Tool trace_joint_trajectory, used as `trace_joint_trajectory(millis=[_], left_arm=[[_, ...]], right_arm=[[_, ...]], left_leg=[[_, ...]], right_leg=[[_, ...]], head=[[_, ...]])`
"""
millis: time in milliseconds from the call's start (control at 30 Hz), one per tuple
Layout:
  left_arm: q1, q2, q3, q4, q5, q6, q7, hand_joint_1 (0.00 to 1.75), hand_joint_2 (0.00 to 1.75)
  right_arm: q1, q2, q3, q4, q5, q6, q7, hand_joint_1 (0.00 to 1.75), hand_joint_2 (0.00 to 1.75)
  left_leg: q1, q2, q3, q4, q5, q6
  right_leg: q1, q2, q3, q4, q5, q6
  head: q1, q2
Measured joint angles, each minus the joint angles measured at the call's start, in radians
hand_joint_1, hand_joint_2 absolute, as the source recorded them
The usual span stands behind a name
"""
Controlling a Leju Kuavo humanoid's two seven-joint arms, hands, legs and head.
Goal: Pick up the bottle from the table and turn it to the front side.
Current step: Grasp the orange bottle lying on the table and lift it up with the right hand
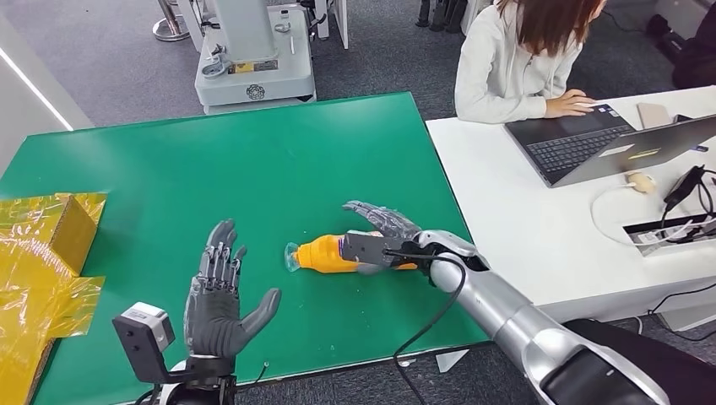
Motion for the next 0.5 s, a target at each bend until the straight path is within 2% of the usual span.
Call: trace_joint_trajectory(millis=[100, 200, 333, 500], left_arm=[[-0.014, -0.007, -0.01, 0.015, -0.005, -0.019, 0.02, 0.0, 1.75], [-0.025, -0.012, -0.011, 0.027, -0.005, -0.025, 0.026, 0.0, 1.75], [-0.03, -0.013, -0.012, 0.034, -0.003, -0.029, 0.027, 0.0, 1.75], [-0.031, -0.013, -0.011, 0.039, 0.024, -0.052, 0.03, 0.0, 1.75]], right_arm=[[-0.113, -0.002, 0.07, 0.1, -0.047, 0.113, 0.009, 0.0, 1.75], [-0.195, -0.002, 0.125, 0.169, -0.059, 0.139, 0.011, 0.0, 1.75], [-0.242, -0.002, 0.169, 0.22, -0.061, 0.156, 0.013, 0.0, 1.75], [-0.313, -0.004, 0.253, 0.271, -0.097, 0.246, 0.023, 0.0, 1.75]], left_leg=[[0.0, 0.0, 0.0, 0.0, 0.0, 0.0], [0.0, -0.001, 0.0, 0.001, 0.001, 0.001], [0.0, -0.001, 0.0, 0.001, 0.001, 0.001], [0.0, -0.001, 0.0, 0.001, 0.001, 0.001]], right_leg=[[0.0, 0.0, 0.0, 0.0, 0.0, 0.0], [0.0, -0.001, 0.0, 0.0, 0.0, 0.0], [0.0, -0.002, 0.0, 0.0, 0.0, 0.0], [0.0, -0.001, 0.0, 0.0, 0.0, 0.0]], head=[[0.0, 0.0], [0.0, 0.0], [0.0, 0.0], [0.0, 0.0]])
